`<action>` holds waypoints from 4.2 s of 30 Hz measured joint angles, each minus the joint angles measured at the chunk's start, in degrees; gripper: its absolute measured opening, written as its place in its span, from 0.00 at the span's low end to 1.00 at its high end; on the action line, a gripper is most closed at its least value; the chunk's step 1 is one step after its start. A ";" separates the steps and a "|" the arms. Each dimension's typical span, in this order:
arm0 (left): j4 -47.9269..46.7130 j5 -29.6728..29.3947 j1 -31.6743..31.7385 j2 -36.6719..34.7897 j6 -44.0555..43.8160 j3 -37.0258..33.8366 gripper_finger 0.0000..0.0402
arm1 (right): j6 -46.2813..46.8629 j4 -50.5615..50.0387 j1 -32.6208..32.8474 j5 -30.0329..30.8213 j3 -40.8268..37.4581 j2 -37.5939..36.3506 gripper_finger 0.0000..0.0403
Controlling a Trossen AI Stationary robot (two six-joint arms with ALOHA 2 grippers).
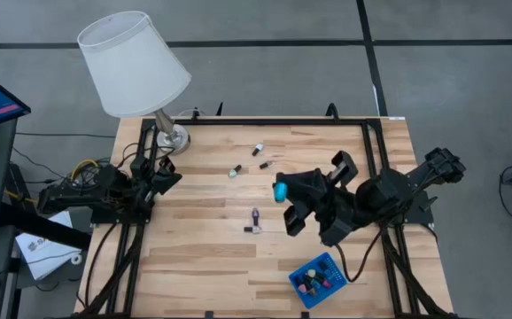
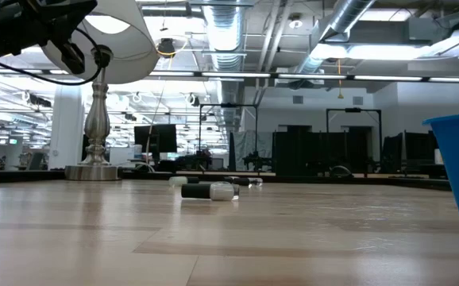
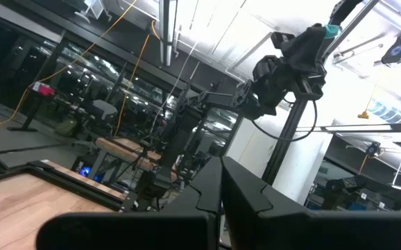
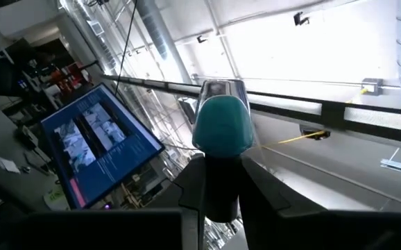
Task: Pick & Place Nail Polish
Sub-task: Put the light blue nail polish into the blue bin
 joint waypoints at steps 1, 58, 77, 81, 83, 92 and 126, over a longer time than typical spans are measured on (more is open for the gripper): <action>0.00 -0.02 -0.01 0.00 -0.02 0.01 0.00 | -0.02 -0.09 0.11 0.00 0.00 0.00 0.12; 0.13 0.00 0.01 0.00 0.00 -0.01 0.00 | 0.00 4.12 21.88 -65.85 5.38 0.02 0.13; 0.13 0.00 0.00 0.00 -0.01 -0.01 0.00 | 22.90 13.66 21.52 -20.41 5.38 -0.02 0.12; 0.13 -0.01 0.01 0.00 -0.01 -0.01 0.00 | 38.27 9.65 17.75 2.48 5.38 -0.05 0.12; 0.13 0.00 0.01 0.00 0.00 0.00 0.00 | 47.70 2.22 15.47 12.17 5.38 -0.07 0.12; 0.13 0.00 -0.01 0.00 0.00 0.01 0.00 | 107.19 -46.92 8.57 15.86 5.38 0.04 0.12; 0.20 -0.02 0.01 0.00 -0.02 0.00 0.00 | 157.06 -89.76 11.07 -49.16 3.96 26.91 0.12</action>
